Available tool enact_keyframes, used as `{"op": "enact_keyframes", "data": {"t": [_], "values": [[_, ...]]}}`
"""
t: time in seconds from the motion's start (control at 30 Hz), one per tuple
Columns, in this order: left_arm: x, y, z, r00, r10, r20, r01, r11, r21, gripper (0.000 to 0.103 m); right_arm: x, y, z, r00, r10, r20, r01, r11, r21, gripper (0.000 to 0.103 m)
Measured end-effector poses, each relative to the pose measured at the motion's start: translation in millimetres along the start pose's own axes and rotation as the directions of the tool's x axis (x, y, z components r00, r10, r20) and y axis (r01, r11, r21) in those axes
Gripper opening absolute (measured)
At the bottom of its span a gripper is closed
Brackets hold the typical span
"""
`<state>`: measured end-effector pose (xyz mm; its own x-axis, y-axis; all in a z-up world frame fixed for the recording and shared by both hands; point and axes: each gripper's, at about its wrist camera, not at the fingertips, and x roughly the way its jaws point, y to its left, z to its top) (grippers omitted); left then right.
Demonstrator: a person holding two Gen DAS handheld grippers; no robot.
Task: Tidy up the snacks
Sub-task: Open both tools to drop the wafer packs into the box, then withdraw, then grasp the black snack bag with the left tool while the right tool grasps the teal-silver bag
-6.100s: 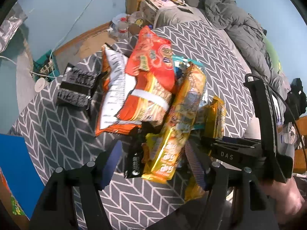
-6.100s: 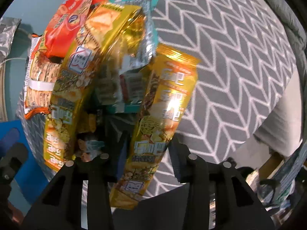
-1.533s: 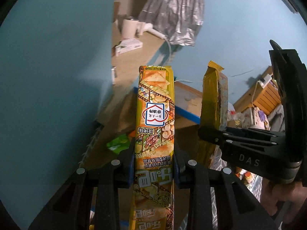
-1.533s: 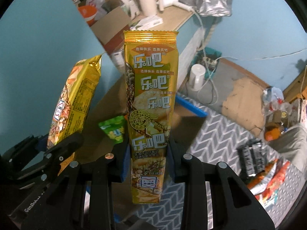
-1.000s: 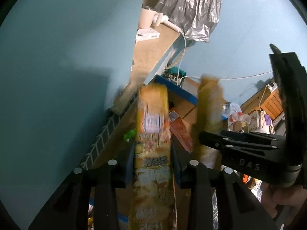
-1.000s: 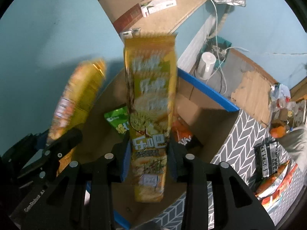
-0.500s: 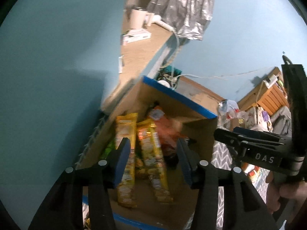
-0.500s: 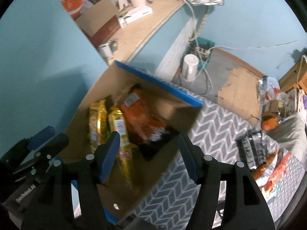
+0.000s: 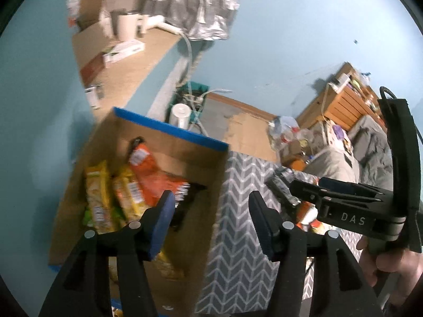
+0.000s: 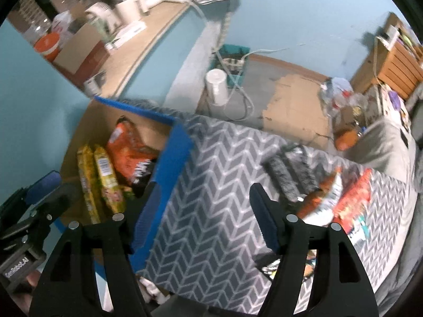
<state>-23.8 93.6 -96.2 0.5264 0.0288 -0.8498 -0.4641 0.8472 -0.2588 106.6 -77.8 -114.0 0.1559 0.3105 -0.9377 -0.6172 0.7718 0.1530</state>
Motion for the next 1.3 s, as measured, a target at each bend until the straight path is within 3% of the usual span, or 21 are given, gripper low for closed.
{"op": "enact_keyframes", "data": {"t": [0.33, 0.53, 0.83, 0.97, 1.17, 1.3], "values": [[29.2, -75.6, -3.3, 0.991, -0.084, -0.102, 0.092, 0.992, 0.083, 0.065, -17.4, -81.4, -22.2, 0.998, -0.06, 0.005, 0.058, 0.986, 0.155, 0.075], [52.2, -112.1, -12.8, 0.979, -0.099, -0.177, 0.122, 0.984, 0.127, 0.07, -21.7, -131.2, -44.5, 0.994, -0.11, -0.024, 0.113, 0.963, 0.244, 0.075], [89.1, -146.6, -42.6, 0.944, -0.103, -0.314, 0.151, 0.979, 0.135, 0.07, -16.9, -203.3, -80.1, 0.979, -0.178, -0.102, 0.202, 0.922, 0.332, 0.076], [103.5, -152.5, -53.9, 0.927, -0.093, -0.364, 0.142, 0.984, 0.109, 0.07, -10.7, -233.4, -98.3, 0.972, -0.189, -0.143, 0.23, 0.894, 0.385, 0.076], [117.5, -166.5, -69.7, 0.92, -0.058, -0.387, 0.102, 0.99, 0.093, 0.071, 0.6, -265.1, -117.7, 0.965, -0.183, -0.19, 0.252, 0.855, 0.453, 0.076], [129.4, -172.5, -76.0, 0.912, -0.048, -0.408, 0.079, 0.995, 0.059, 0.074, 16.1, -276.7, -126.0, 0.961, -0.166, -0.221, 0.253, 0.85, 0.463, 0.077]]}}
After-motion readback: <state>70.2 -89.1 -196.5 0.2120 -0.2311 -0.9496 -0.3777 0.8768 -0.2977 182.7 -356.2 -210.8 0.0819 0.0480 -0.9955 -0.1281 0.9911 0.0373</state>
